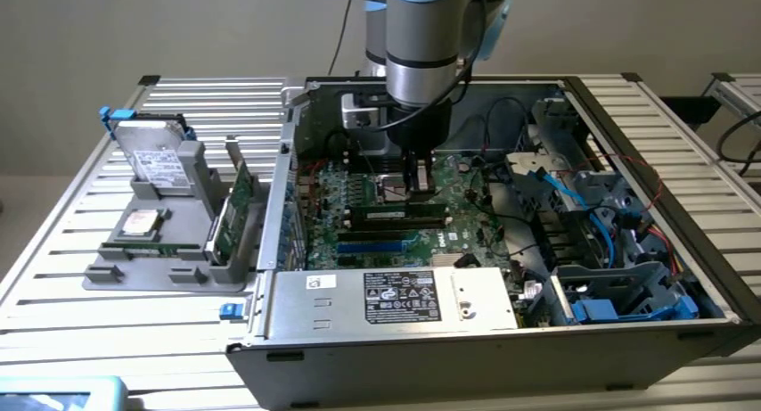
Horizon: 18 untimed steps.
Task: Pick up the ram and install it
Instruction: 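Insert the ram into the slot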
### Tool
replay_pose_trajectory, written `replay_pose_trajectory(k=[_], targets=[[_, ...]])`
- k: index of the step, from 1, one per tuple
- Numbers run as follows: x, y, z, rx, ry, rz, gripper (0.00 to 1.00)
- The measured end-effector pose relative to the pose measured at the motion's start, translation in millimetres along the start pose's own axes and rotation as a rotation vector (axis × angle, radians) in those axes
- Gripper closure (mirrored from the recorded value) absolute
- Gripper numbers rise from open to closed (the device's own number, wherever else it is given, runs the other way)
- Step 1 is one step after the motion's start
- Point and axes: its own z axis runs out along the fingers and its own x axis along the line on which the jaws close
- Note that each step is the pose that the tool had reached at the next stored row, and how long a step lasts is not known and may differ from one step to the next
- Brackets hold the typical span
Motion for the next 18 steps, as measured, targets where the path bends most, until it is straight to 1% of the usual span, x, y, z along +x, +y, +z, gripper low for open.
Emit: replay_pose_trajectory(k=[10,18], targets=[[0.1,0.2,1.6,0.0007,0.0003,0.0,0.87],[-0.1,0.9,2.4,0.0047,0.0002,0.003,0.87]])
